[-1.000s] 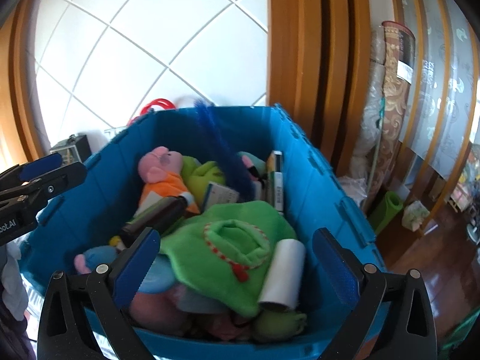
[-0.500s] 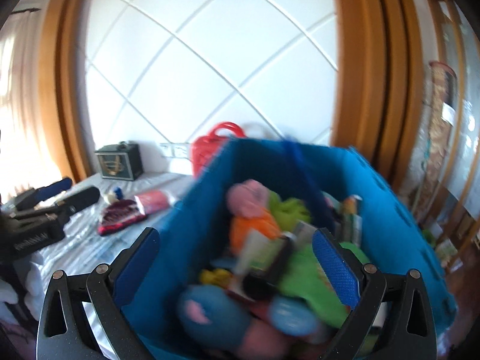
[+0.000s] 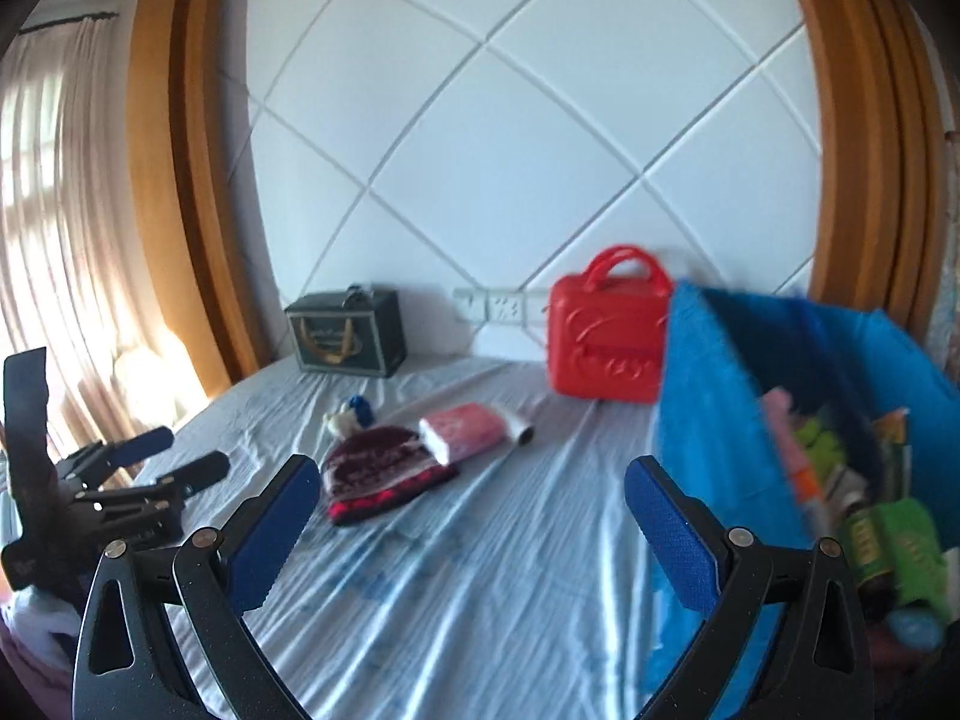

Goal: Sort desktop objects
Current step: 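Move both open grippers back from the bin over the bed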

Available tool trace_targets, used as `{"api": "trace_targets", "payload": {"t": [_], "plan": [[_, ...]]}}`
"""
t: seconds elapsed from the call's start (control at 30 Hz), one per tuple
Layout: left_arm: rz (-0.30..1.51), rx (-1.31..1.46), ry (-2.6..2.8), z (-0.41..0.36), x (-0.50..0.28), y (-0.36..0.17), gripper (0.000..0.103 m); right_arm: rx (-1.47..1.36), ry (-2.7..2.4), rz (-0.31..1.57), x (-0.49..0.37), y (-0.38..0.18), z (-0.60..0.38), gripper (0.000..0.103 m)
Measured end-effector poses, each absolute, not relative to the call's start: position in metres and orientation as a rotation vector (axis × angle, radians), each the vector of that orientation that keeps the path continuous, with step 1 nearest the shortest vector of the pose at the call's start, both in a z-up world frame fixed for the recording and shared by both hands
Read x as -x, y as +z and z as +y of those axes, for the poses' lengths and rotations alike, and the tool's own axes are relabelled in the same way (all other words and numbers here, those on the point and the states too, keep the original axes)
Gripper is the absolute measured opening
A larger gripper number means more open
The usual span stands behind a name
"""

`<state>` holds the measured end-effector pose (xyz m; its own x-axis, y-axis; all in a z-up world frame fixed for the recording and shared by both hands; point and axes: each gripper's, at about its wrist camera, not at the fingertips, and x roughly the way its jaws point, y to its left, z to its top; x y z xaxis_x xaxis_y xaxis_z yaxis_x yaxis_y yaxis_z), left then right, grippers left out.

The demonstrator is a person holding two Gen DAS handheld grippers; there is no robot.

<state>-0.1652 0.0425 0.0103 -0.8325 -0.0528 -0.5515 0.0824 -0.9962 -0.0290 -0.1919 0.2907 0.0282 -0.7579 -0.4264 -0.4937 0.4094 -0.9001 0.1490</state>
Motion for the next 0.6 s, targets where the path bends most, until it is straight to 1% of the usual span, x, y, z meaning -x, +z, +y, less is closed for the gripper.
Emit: {"api": "trace_targets", "payload": {"t": [0.17, 0.3, 0.6], "plan": [[0.108, -0.98, -2.867, -0.021, 0.179, -0.015, 0.082, -0.9, -2.571, -0.011, 0.224, -0.002, 0.245, 0.103], [0.17, -1.072, -2.81, -0.06, 0.198, -0.042, 0.082, -1.02, -2.553, 0.0, 0.253, -0.026, 0.224, 0.103], [0.227, -1.202, -2.729, -0.096, 0.255, -0.09, 0.082, -1.213, -2.495, 0.026, 0.322, -0.078, 0.199, 0.103]]}}
